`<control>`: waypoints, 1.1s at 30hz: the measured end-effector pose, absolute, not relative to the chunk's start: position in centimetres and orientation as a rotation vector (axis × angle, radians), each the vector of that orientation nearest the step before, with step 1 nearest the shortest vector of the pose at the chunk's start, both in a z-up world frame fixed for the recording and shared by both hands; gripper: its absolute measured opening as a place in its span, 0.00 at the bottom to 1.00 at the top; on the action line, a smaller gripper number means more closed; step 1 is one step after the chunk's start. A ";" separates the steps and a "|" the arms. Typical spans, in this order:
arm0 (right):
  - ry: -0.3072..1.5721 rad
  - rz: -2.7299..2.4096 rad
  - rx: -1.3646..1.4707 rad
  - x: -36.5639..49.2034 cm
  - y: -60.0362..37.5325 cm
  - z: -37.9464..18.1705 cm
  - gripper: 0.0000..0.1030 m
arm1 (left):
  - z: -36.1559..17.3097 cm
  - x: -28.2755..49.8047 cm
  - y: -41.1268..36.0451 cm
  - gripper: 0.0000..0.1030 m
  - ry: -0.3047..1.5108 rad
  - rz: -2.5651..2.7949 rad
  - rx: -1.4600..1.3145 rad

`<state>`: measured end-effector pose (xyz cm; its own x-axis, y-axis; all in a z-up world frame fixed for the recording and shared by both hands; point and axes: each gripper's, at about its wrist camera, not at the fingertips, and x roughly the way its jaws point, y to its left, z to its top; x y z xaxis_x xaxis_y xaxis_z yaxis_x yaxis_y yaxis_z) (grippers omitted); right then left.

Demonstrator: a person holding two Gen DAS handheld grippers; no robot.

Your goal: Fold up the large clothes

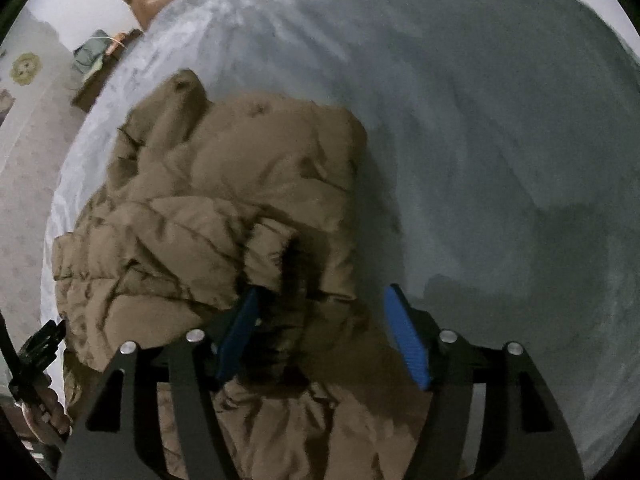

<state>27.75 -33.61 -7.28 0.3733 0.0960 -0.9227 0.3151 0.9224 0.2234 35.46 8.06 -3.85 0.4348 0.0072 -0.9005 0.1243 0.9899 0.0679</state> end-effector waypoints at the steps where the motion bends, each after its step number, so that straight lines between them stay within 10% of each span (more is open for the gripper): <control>1: 1.165 -0.142 0.357 27.6 -33.1 -6.6 0.64 | -3.8 35.5 8.3 0.87 1.119 -0.069 0.139; 13: 1.186 -0.109 0.228 29.2 -29.9 -7.6 0.67 | -4.8 36.2 8.4 0.89 1.133 -0.042 0.156; 18: 1.062 -0.099 -0.020 28.4 -27.4 -4.9 0.04 | -4.2 36.4 8.0 0.89 1.103 -0.010 0.195; 25: 0.813 -0.193 -0.196 29.1 -26.6 1.4 0.04 | -1.9 36.1 8.8 0.92 1.055 0.012 0.173; 33: 0.999 -0.374 -0.227 31.3 -30.4 -4.8 0.17 | -1.4 35.9 9.2 0.92 1.060 0.005 0.135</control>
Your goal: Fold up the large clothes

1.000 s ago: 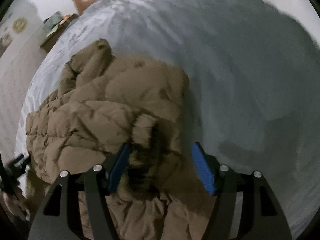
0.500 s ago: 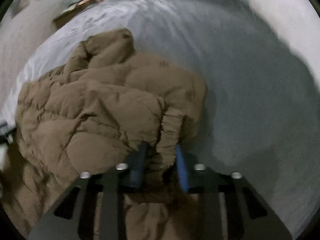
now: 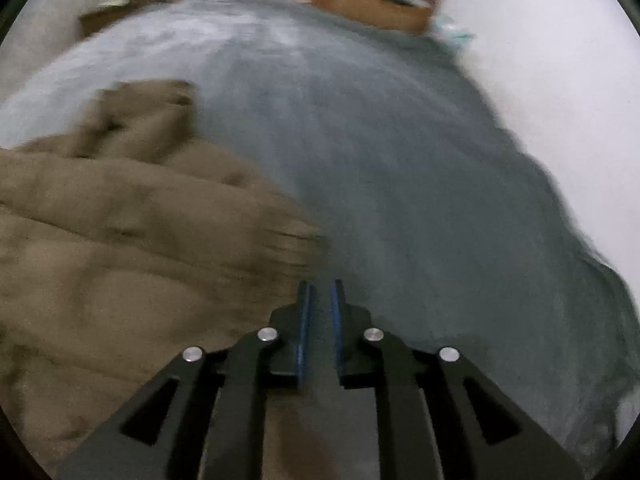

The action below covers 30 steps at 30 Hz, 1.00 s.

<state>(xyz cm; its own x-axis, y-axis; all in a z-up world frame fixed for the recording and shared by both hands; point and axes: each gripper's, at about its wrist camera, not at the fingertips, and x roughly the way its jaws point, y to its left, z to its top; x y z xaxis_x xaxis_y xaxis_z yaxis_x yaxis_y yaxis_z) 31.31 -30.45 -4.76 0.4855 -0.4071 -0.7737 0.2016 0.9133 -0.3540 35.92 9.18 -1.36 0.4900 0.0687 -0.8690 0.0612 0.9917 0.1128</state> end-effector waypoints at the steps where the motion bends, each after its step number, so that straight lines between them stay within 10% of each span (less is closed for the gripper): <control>1: 0.994 -0.415 -0.221 30.8 -31.1 -4.9 0.23 | -1.5 36.5 8.9 0.92 1.060 0.008 0.128; 3: 0.973 -0.394 -0.094 29.9 -32.7 -4.4 0.45 | -1.5 36.9 8.9 0.92 1.056 -0.010 0.097; 9: 0.858 -0.264 -0.020 29.2 -30.9 -1.3 0.61 | -0.8 37.8 6.8 0.92 1.037 -0.083 0.020; 30: 1.087 -0.198 -0.070 34.9 -25.7 -9.5 0.61 | -7.9 43.3 0.4 0.97 1.224 -0.063 0.121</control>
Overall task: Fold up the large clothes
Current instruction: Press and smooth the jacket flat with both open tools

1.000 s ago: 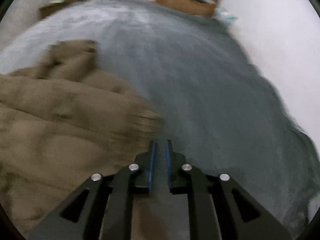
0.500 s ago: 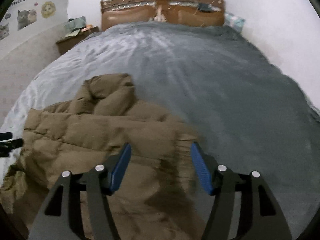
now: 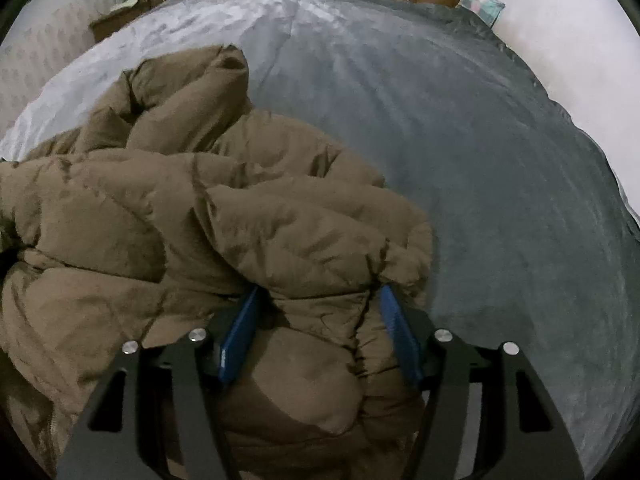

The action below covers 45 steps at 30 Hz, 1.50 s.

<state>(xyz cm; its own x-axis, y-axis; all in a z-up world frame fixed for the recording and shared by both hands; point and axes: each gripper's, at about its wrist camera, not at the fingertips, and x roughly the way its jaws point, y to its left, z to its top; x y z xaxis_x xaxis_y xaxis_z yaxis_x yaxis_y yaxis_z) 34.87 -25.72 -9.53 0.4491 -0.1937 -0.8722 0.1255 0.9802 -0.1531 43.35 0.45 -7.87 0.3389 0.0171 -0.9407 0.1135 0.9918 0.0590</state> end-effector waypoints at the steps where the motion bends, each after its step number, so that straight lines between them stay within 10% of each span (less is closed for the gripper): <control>1: 1.091 -0.201 -0.068 35.0 -25.6 -9.7 0.61 | -8.0 43.4 0.2 0.97 1.224 -0.056 0.129; 10: 0.992 -0.176 0.013 30.9 -25.8 -6.3 0.63 | -6.2 39.9 -0.7 0.97 1.125 0.029 0.202; 21: 0.872 -0.133 0.002 20.6 -22.5 -1.7 0.91 | -2.6 28.2 1.5 0.97 0.970 0.033 0.141; 45: 0.826 -0.182 -0.035 6.6 -19.2 0.2 0.96 | -2.2 14.6 3.0 0.97 0.969 -0.001 0.113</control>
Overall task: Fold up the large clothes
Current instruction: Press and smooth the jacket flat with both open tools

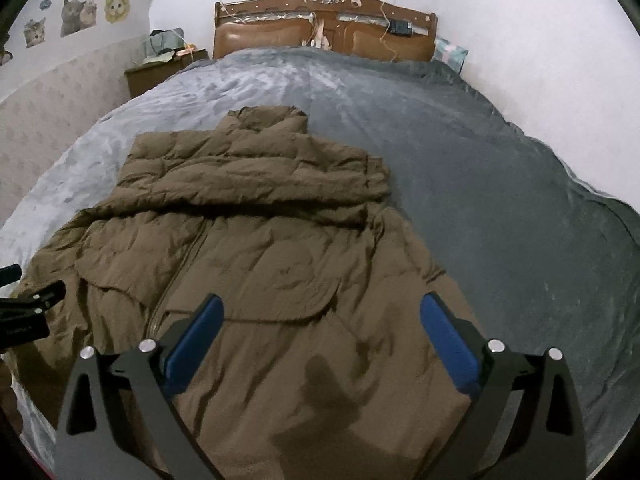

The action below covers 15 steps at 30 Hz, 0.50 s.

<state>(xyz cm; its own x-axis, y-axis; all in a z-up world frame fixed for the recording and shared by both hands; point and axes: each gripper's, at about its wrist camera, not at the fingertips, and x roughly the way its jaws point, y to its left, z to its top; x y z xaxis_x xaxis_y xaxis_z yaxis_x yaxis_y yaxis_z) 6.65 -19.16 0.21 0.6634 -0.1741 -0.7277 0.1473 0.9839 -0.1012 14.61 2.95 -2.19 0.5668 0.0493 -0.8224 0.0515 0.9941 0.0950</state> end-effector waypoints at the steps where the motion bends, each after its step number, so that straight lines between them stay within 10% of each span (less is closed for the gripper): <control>1: 0.826 -0.188 -0.040 6.3 -19.1 0.0 0.96 | -2.3 14.3 3.0 0.97 0.972 -0.006 0.110; 15: 0.813 -0.192 0.061 1.8 -20.7 -0.3 0.96 | -3.0 10.9 5.2 0.97 0.951 0.001 0.082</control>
